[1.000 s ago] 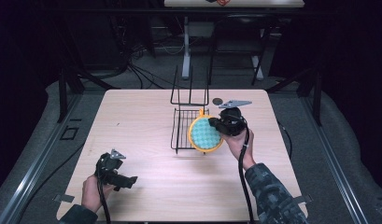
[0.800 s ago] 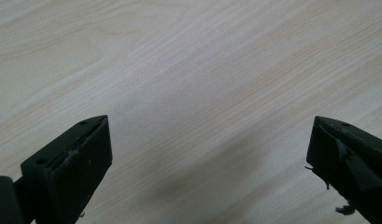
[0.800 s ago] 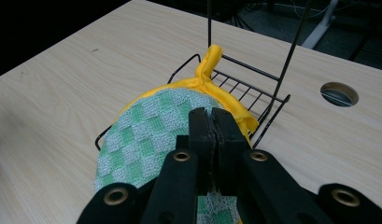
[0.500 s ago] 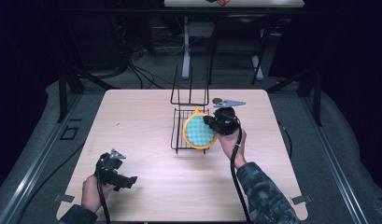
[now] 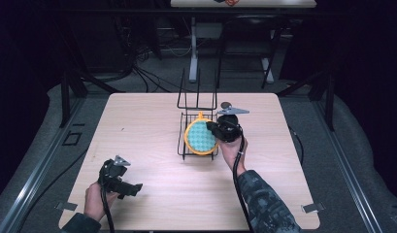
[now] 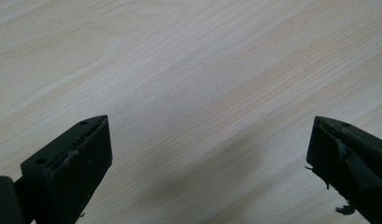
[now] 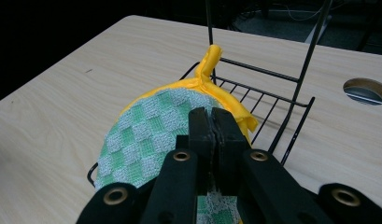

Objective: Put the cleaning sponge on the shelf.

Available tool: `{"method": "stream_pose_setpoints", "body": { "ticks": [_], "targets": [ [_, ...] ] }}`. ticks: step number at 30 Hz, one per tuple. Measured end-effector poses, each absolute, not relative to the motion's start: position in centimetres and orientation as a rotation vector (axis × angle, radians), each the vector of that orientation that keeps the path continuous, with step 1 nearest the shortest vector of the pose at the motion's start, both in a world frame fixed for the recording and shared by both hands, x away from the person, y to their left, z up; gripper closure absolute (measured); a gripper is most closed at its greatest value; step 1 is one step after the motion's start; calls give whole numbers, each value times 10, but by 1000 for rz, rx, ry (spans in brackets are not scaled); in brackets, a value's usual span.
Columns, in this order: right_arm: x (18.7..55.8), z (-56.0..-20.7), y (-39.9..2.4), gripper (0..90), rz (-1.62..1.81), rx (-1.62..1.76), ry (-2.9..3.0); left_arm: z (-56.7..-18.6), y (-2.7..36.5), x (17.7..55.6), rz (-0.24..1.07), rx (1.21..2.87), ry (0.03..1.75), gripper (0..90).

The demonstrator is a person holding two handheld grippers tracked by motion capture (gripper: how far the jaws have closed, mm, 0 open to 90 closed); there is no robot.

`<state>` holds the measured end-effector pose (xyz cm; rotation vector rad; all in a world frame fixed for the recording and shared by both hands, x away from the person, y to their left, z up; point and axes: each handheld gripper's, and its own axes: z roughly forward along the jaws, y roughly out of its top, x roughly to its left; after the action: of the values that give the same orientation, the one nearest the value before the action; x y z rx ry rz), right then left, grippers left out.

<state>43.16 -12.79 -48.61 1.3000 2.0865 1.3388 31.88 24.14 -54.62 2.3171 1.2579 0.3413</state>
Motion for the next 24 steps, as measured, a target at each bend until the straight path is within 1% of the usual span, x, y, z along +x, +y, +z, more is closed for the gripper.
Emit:
{"method": "stream_pose_setpoints", "body": {
  "ticks": [10,24],
  "targets": [
    [444,-501,-122,875,1352,1396,2047,-546,242,318,339,2318,1257,2],
    [457,-518,-117,865,1321,1447,2062,-546,241,318,340,2317,1257,2]
  ]
}}
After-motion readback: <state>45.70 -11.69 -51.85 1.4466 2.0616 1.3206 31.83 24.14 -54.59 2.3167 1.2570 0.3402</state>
